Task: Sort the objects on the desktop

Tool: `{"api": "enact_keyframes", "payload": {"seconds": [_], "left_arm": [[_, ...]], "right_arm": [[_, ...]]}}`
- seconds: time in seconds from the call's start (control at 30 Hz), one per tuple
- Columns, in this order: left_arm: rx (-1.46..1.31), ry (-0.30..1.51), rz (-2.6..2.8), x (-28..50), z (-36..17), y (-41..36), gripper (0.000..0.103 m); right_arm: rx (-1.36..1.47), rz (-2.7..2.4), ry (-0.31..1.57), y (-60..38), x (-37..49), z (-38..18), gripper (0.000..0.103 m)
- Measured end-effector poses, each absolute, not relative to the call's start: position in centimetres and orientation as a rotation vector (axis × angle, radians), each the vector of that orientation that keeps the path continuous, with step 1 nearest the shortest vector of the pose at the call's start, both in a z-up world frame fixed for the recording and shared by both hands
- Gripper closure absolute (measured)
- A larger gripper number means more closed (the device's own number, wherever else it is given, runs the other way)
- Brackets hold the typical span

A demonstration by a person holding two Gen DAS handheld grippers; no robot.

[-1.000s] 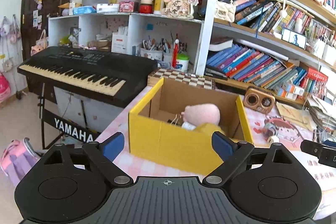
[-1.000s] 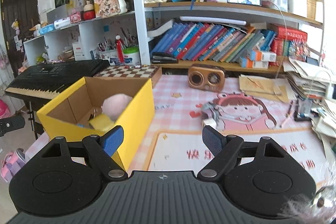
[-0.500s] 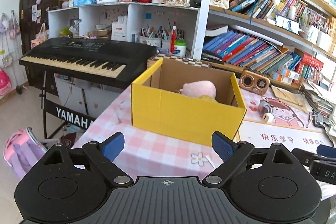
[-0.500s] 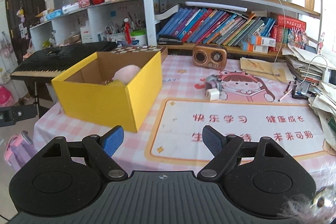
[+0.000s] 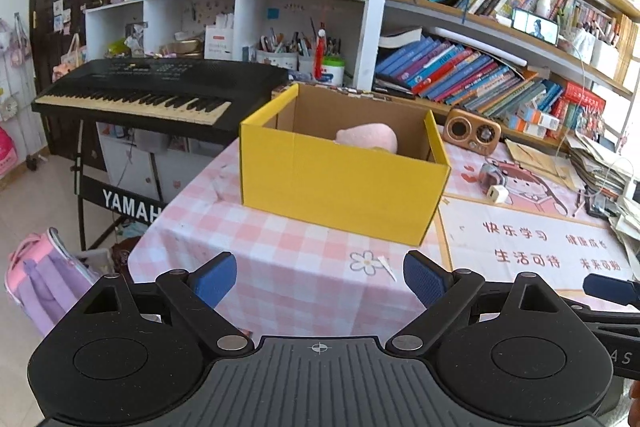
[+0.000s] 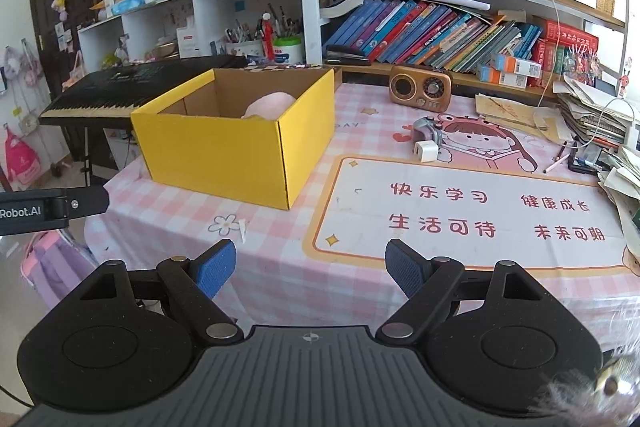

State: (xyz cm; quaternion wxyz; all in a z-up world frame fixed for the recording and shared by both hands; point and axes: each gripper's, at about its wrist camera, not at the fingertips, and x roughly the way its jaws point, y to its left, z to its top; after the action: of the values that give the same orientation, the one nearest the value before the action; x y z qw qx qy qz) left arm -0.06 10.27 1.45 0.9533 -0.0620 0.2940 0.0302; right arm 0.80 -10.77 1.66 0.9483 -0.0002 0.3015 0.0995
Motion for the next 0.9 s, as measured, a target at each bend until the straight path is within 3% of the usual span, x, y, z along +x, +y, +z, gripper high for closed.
{"api": "enact_keyframes", "payload": {"seconds": [0.9], "left_arm": [[-0.056,0.703,-0.082,0.3,-0.7,6.9,0.010]], "right_arm": [[-0.001,0.170,0.695,-11.6,0.1,0.2,0.021]]}}
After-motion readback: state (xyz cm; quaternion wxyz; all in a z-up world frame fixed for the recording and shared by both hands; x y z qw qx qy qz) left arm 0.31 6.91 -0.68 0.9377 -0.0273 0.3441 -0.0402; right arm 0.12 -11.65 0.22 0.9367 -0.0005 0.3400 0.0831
